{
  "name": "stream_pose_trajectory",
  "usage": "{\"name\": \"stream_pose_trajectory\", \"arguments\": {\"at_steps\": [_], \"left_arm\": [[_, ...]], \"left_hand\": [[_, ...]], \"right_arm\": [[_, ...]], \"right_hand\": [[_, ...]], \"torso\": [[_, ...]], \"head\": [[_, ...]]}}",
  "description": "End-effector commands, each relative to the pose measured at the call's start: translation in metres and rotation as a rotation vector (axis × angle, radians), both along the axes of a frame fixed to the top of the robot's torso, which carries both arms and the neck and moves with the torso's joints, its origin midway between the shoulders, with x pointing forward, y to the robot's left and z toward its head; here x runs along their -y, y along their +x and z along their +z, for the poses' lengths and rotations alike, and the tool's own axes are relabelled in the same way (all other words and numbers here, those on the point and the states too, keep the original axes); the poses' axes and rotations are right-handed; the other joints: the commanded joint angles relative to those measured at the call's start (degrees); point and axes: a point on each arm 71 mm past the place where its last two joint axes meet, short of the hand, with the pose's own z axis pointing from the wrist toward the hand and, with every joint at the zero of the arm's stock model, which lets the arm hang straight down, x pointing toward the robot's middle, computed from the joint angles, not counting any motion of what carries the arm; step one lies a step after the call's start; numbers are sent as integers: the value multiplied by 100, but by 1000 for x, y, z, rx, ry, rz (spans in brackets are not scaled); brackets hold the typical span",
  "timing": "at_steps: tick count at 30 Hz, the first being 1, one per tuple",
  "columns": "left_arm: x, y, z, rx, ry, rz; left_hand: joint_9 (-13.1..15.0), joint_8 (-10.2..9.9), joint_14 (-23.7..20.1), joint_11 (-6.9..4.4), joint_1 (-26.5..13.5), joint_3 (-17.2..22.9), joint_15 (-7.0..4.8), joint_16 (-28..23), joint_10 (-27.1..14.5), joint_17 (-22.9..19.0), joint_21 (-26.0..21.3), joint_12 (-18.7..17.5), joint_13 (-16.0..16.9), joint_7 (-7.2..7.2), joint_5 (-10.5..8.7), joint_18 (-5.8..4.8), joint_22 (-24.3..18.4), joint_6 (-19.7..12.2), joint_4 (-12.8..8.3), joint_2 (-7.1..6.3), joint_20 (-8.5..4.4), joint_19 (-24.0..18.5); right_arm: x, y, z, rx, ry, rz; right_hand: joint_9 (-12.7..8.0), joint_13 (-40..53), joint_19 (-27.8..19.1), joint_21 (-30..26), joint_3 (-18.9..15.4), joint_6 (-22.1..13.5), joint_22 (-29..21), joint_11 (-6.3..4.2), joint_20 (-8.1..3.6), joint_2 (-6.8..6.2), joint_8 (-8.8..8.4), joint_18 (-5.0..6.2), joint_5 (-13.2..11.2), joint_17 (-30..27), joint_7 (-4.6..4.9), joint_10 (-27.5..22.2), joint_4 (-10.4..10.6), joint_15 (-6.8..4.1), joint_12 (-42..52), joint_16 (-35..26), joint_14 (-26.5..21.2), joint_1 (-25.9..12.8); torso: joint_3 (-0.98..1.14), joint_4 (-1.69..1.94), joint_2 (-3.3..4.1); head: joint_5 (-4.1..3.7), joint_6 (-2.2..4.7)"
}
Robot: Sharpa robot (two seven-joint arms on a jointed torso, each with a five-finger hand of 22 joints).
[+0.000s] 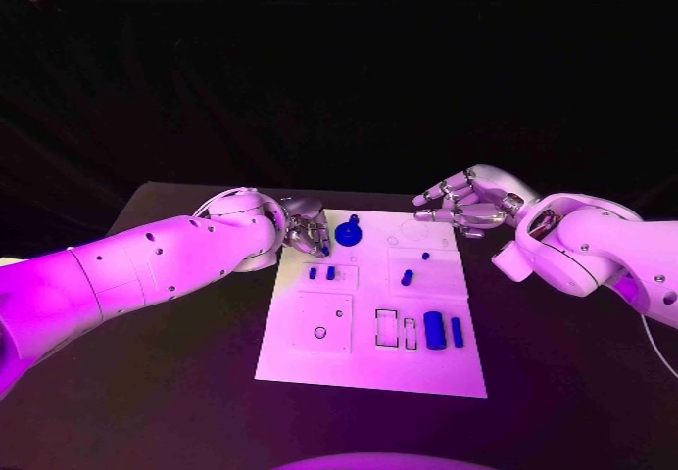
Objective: Assemble the parts on the task board
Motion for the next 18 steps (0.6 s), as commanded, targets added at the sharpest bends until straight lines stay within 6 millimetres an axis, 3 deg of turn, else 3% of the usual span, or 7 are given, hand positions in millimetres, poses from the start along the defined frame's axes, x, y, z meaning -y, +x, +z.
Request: {"name": "stream_pose_trajectory", "arguments": {"at_steps": [1, 18], "left_arm": [[3, -2, -1, -12, 7, -19], [6, 0, -5, -26, 21, -12]], "left_hand": [[6, -14, 162, 18, -54, 13, -15, 17, 39, -5, 19, -29, 7, -12, -32, -77, 1, 29, -17, -11, -41, 175], [5, -19, 159, 15, -70, 15, -17, 13, 43, -17, 3, -39, 10, -18, -32, -74, -7, 34, -18, -12, -41, 170]], "right_arm": [[-2, -1, -1, -3, -6, 16], [-2, -1, -1, -3, -5, 19]], "right_hand": [[-1, 10, -28, -29, -44, -35, -5, -8, -4, 38, 27, 103, 32, -9, 0, -20, -1, 17, 19, -37, 246, -2], [-1, 10, -28, -29, -44, -35, -5, -8, -4, 38, 27, 103, 32, -9, 0, -20, -1, 17, 19, -37, 246, -2]], "torso": [[1, 3, 0], [3, -7, 6]], "head": [[2, -3], [-4, -16]]}}
